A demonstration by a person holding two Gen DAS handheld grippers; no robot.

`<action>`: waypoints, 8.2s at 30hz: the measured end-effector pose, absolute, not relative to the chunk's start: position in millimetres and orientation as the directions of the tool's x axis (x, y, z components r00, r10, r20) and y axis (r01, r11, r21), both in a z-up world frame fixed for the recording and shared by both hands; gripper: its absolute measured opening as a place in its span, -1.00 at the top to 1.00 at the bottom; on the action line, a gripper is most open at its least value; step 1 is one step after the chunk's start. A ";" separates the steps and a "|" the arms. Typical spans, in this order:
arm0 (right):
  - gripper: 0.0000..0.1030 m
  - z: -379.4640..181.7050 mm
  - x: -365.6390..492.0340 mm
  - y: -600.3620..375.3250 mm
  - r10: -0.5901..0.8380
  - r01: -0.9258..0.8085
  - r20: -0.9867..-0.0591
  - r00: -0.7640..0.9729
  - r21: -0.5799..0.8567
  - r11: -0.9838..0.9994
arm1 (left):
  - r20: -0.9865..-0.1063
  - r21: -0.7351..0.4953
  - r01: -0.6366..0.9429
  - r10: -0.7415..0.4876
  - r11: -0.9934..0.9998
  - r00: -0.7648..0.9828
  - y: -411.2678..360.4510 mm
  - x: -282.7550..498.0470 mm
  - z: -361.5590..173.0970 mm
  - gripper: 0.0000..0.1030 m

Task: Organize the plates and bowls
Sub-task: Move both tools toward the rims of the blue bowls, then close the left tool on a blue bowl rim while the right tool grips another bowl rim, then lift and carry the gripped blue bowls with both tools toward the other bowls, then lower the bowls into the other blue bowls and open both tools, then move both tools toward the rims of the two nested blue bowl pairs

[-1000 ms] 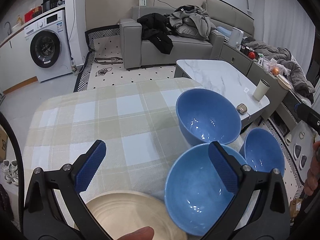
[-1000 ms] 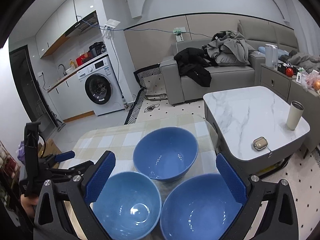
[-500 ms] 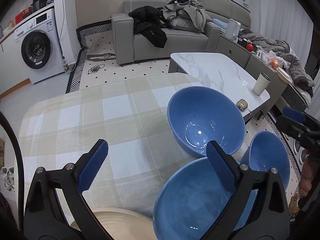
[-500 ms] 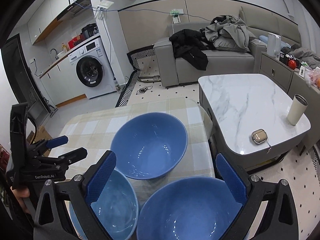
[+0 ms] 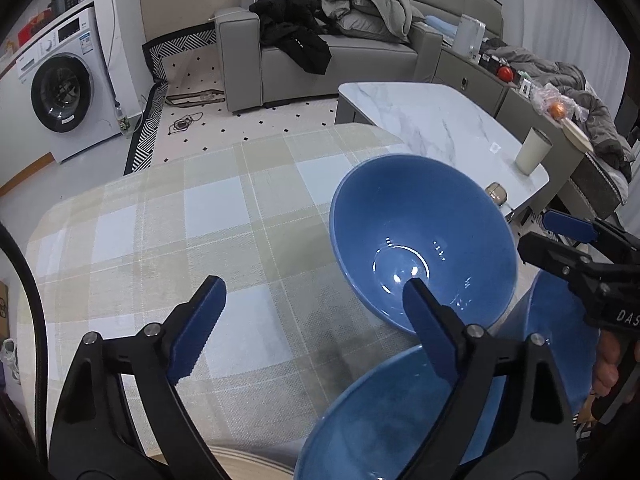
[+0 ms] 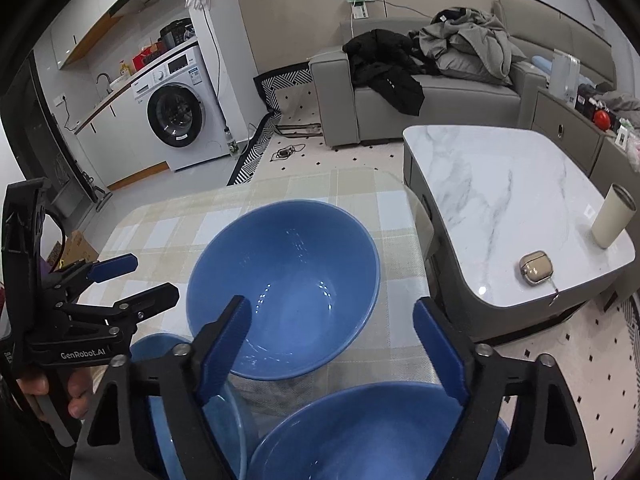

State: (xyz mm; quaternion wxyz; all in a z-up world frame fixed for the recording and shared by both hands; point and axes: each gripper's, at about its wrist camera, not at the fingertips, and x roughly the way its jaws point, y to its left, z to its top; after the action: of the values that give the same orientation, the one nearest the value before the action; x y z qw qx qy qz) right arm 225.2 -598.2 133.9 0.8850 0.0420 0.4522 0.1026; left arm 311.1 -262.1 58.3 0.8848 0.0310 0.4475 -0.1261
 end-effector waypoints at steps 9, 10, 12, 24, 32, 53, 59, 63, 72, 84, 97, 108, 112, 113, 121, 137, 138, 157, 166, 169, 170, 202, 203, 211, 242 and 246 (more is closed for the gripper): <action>-0.21 104.2 242.5 -608.2 0.224 -0.125 -0.829 0.513 0.186 0.975 | -0.838 -0.041 0.286 -0.188 0.957 0.512 -278.8 331.2 36.1 -0.27; -0.17 101.9 243.8 -608.4 0.222 -0.125 -0.831 0.510 0.184 0.975 | -0.839 -0.045 0.287 -0.192 0.957 0.509 -279.2 332.3 35.6 -0.26; -0.05 97.1 246.4 -608.4 0.227 -0.129 -0.837 0.498 0.188 0.974 | -0.840 -0.050 0.293 -0.198 0.955 0.505 -280.2 334.4 34.7 -0.12; 0.60 89.0 252.6 -600.7 0.204 -0.135 -0.850 0.485 0.158 0.978 | -0.846 -0.071 0.348 -0.241 0.935 0.476 -293.7 333.6 32.7 0.61; 0.60 90.2 250.2 -597.2 0.190 -0.135 -0.846 0.499 0.141 0.981 | -0.836 -0.058 0.337 -0.230 0.940 0.498 -291.8 332.1 38.2 0.65; 0.60 135.2 225.0 -597.0 0.177 -0.140 -0.784 0.595 0.115 0.983 | -0.773 -0.071 0.339 -0.267 0.938 0.576 -292.5 297.1 95.6 0.65; 0.60 155.6 208.1 -595.2 0.177 -0.142 -0.764 0.621 0.112 0.984 | -0.755 -0.063 0.346 -0.272 0.936 0.597 -293.1 274.8 116.0 0.65; 0.60 169.0 195.7 -593.4 0.178 -0.146 -0.750 0.637 0.110 0.983 | -0.742 -0.058 0.351 -0.276 0.935 0.612 -291.8 256.6 129.9 0.65; 0.60 196.2 165.9 -586.7 0.182 -0.159 -0.715 0.675 0.100 0.982 | -0.711 -0.043 0.356 -0.279 0.934 0.645 -289.6 210.9 161.2 0.65; 0.59 222.6 127.4 -574.1 0.193 -0.169 -0.682 0.705 0.103 0.980 | -0.688 -0.028 0.365 -0.283 0.931 0.669 -284.2 157.6 191.0 0.65; 0.58 227.9 95.9 -555.3 0.218 -0.189 -0.669 0.710 0.117 0.975 | -0.680 -0.036 0.361 -0.288 0.932 0.674 -266.8 117.4 198.7 0.64; 0.58 213.8 82.2 -547.0 0.229 -0.181 -0.680 0.697 0.142 0.973 | -0.699 -0.035 0.363 -0.283 0.931 0.657 -257.2 103.4 176.7 0.64; 0.57 207.2 76.6 -544.1 0.232 -0.179 -0.686 0.690 0.149 0.973 | -0.701 -0.044 0.362 -0.287 0.931 0.652 -254.4 102.3 168.5 0.64; 0.57 206.0 75.6 -543.2 0.233 -0.179 -0.687 0.688 0.151 0.972 | -0.702 -0.046 0.363 -0.289 0.931 0.651 -253.1 100.9 166.3 0.64; 0.57 196.9 61.5 -534.2 0.240 -0.191 -0.691 0.682 0.149 0.970 | -0.708 -0.060 0.358 -0.293 0.932 0.642 -238.9 93.0 149.3 0.63; 0.57 175.8 48.2 -519.4 0.240 -0.201 -0.711 0.661 0.140 0.970 | -0.719 -0.046 0.335 -0.264 0.941 0.642 -222.3 81.7 118.5 0.63; 0.57 173.8 48.1 -519.2 0.239 -0.200 -0.714 0.658 0.141 0.970 | -0.720 -0.044 0.335 -0.262 0.941 0.642 -222.4 81.6 116.6 0.63; 0.57 145.8 40.7 -518.2 0.187 -0.186 -0.748 0.637 0.086 0.979 | -0.732 -0.016 0.337 -0.241 0.941 0.638 -228.0 85.4 89.4 0.63; 0.56 140.6 41.5 -508.8 0.166 -0.196 -0.756 0.633 0.051 0.979 | -0.744 0.003 0.322 -0.213 0.947 0.634 -223.8 90.0 80.4 0.63; 0.56 138.9 42.8 -505.7 0.153 -0.196 -0.759 0.633 0.034 0.980 | -0.747 0.002 0.325 -0.215 0.946 0.629 -221.8 92.6 75.9 0.63; 0.55 138.0 43.1 -504.3 0.147 -0.196 -0.760 0.633 0.026 0.980 | -0.749 0.003 0.326 -0.214 0.945 0.627 -222.0 93.3 74.6 0.63; 0.03 148.1 24.9 -512.5 0.133 -0.198 -0.688 0.713 -0.015 0.980 | -0.772 -0.045 0.291 -0.218 0.956 0.598 -217.2 97.9 65.3 0.53; -0.01 151.0 23.2 -514.0 0.133 -0.195 -0.684 0.718 -0.014 0.981 | -0.770 -0.052 0.288 -0.222 0.956 0.599 -216.6 97.1 67.0 0.40; -0.80 175.4 7.6 -541.9 0.121 -0.148 -0.642 0.757 0.012 0.989 | -0.731 -0.119 0.285 -0.278 0.951 0.624 -223.8 77.4 86.4 -0.54; -0.97 196.6 -24.3 -671.1 0.054 0.076 -0.596 0.801 0.191 0.979 | -0.708 -0.269 0.500 -0.521 0.823 0.477 -362.4 26.9 108.9 -0.97; -0.97 195.4 -25.4 -677.0 0.041 0.087 -0.600 0.799 0.183 0.979 | -0.704 -0.302 0.492 -0.539 0.817 0.463 -372.7 26.3 107.3 -0.91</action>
State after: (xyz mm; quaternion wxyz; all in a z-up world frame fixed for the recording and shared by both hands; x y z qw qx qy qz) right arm -25.4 -677.0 195.4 0.9431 0.1008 0.3165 -0.0121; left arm 26.3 -372.7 107.3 0.8549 -0.0279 0.4214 -0.3013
